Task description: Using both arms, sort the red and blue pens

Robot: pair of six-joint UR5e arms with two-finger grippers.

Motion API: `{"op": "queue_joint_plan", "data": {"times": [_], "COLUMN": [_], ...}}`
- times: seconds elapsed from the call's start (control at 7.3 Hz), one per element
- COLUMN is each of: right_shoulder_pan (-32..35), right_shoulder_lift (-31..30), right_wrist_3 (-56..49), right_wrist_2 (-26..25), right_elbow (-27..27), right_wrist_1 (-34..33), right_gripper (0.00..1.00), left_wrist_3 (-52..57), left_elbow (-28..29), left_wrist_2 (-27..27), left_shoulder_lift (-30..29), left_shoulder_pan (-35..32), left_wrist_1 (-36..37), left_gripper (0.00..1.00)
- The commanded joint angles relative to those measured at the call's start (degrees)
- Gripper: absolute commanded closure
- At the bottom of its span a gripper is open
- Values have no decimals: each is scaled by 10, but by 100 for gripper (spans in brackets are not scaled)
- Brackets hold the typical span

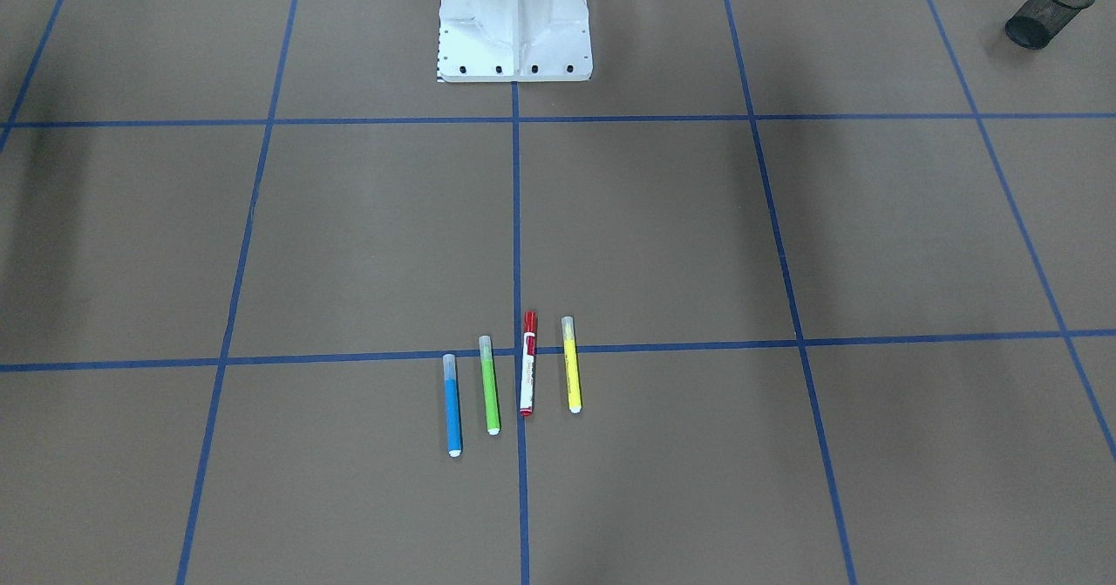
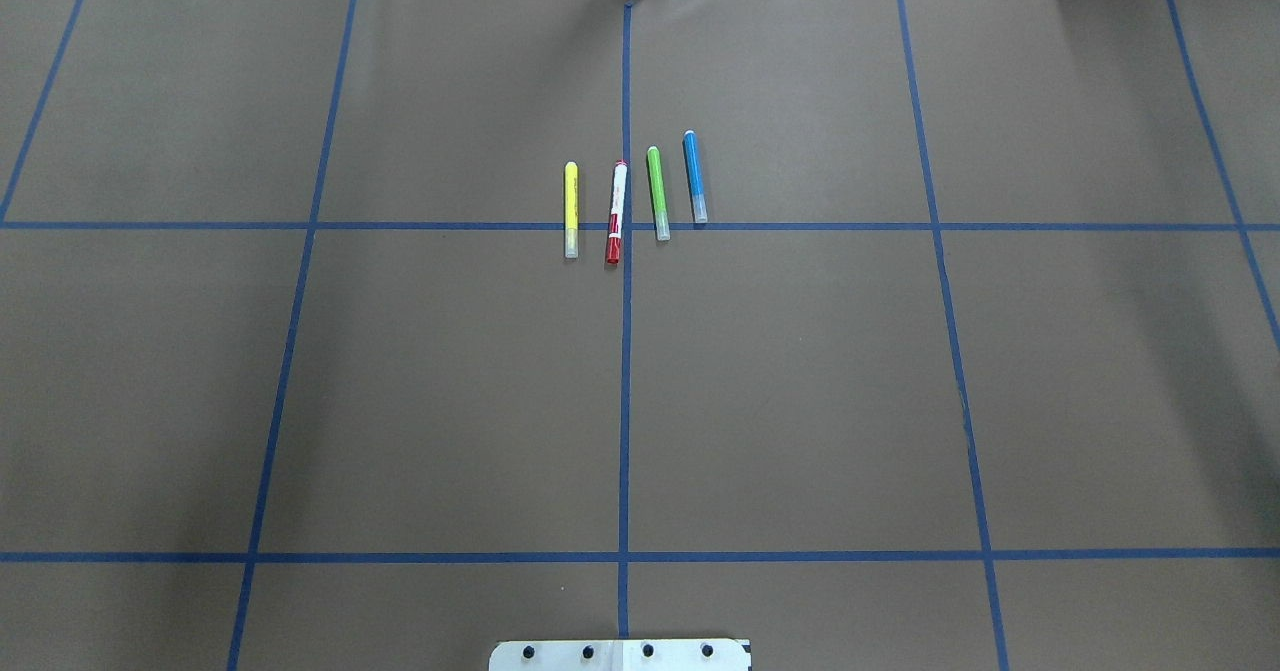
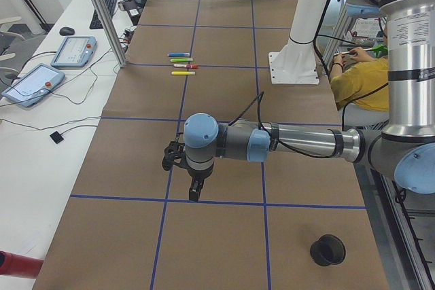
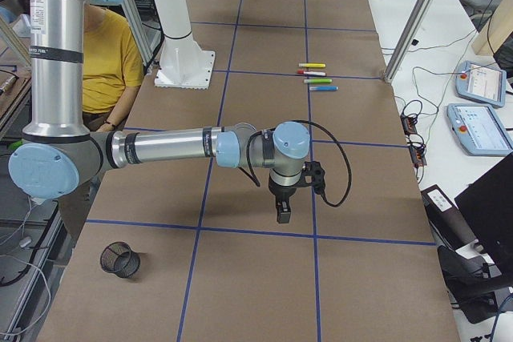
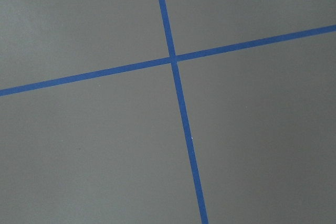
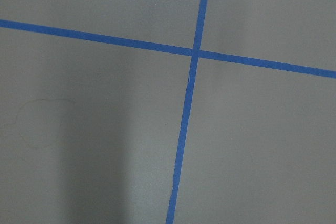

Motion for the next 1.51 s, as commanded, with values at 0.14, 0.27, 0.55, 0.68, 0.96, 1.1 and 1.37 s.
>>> {"op": "queue_joint_plan", "data": {"times": [0.14, 0.27, 0.55, 0.68, 0.96, 1.1, 1.37], "right_shoulder_pan": [0, 0, 0, 0, 0, 0, -6], "right_shoulder_lift": [0, 0, -2, 4, 17, 19, 46], "right_wrist_3": [0, -2, 0, 1, 5, 3, 4], "right_wrist_2": [0, 1, 1, 0, 17, 19, 26], "right_elbow": [3, 24, 25, 27, 19, 16, 11], "right_wrist_1": [0, 0, 0, 1, 21, 24, 36], "right_gripper": [1, 1, 1, 1, 1, 1, 1], "left_wrist_3": [1, 2, 1, 1, -2, -5, 1], "left_elbow": [-4, -10, -9, -10, -4, 1, -4], "left_wrist_2": [0, 0, 1, 1, -2, -26, -49], "left_shoulder_lift": [-1, -2, 0, -3, -26, -29, -30], "left_shoulder_pan": [0, 0, 0, 0, 4, 4, 4], "left_wrist_1": [-1, -1, -26, -29, -24, -23, -27], "left_gripper": [0, 0, 0, 0, 0, 0, 0]}}
